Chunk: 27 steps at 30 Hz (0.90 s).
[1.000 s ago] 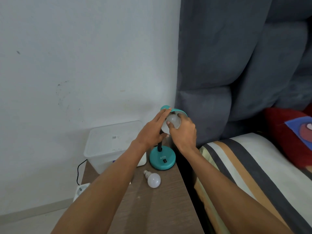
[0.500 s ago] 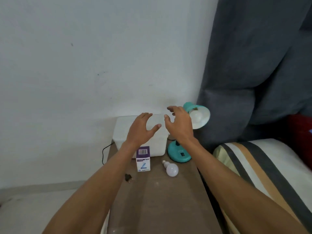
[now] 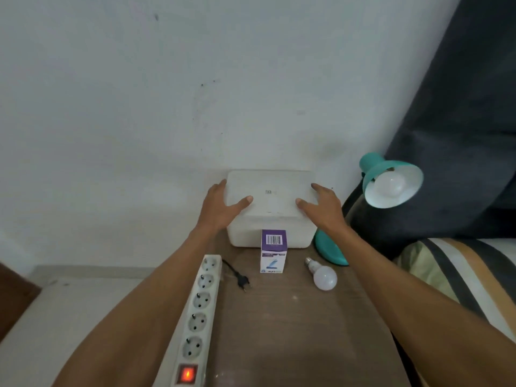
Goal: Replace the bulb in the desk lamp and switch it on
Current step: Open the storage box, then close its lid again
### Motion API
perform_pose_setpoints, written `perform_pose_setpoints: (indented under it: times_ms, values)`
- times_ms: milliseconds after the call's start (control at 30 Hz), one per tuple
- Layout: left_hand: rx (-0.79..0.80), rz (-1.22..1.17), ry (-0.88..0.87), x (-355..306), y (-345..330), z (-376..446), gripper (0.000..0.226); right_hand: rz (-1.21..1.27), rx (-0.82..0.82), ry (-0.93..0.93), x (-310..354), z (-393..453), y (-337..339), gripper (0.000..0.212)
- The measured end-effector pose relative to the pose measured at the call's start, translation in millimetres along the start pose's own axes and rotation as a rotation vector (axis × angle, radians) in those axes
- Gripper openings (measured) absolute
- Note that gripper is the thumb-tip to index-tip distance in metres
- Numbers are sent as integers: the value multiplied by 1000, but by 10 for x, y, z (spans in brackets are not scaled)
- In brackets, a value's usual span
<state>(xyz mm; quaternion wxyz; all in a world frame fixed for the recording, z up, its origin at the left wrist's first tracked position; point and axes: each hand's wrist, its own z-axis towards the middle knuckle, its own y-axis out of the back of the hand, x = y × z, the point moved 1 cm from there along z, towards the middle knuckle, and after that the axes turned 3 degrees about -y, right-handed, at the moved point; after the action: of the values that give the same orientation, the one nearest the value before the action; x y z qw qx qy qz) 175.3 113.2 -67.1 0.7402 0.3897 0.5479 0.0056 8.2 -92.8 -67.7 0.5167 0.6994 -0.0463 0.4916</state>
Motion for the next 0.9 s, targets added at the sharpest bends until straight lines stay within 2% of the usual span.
perform_pose_setpoints:
  times_ms: [133, 367, 667, 900]
  values:
    - [71, -88, 58, 78, -125, 81, 111, 46, -24, -11, -65, 84, -54, 74]
    - [21, -129, 59, 98, -188, 113, 118, 109, -4, -33, -53, 144, -109, 77]
    - [-48, -131, -6, -93, -110, 88, 112, 74, -67, 9, 128, 187, 25, 79]
    - [-64, -89, -79, -392, 100, -256, 104, 87, -94, 40, 217, -145, 237, 79]
